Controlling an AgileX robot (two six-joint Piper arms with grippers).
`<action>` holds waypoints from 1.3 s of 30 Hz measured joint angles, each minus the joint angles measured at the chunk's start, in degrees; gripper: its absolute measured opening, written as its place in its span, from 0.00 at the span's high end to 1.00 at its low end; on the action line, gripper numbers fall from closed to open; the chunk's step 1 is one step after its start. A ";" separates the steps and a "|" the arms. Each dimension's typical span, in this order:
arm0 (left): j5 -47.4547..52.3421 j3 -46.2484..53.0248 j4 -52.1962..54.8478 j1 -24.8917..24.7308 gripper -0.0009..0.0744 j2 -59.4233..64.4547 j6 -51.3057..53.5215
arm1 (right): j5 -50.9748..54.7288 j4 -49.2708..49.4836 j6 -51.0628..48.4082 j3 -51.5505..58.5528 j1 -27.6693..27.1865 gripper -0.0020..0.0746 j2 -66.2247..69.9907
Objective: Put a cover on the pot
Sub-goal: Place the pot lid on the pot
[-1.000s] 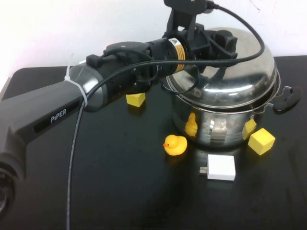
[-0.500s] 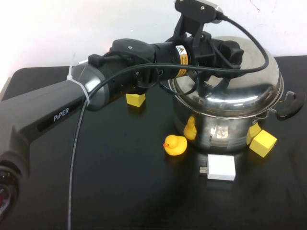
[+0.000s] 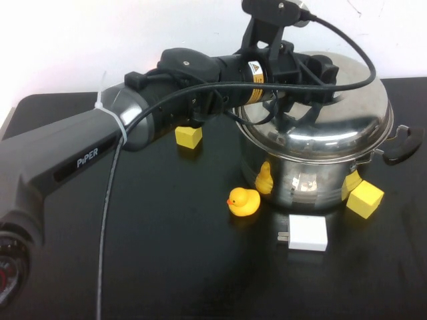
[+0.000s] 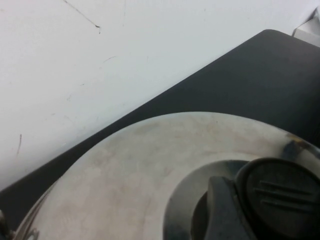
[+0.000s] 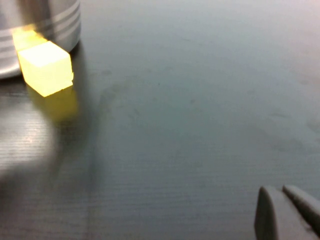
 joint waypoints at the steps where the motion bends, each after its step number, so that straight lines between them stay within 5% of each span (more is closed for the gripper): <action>1: 0.00 -0.54 0.24 0.00 0.54 0.15 -0.39 | 0.00 0.00 0.00 0.00 0.00 0.98 0.00; 25: -2.98 -3.47 0.97 0.00 0.54 0.06 3.17 | 0.00 0.00 0.00 0.00 0.00 0.98 0.00; 33: 10.09 -3.47 0.68 0.00 0.54 -7.41 15.20 | 0.00 0.00 0.00 0.00 0.00 0.98 0.00; 39: 19.90 -3.47 -2.12 0.00 0.54 -13.02 14.31 | 0.00 0.00 0.00 0.00 0.00 0.98 0.00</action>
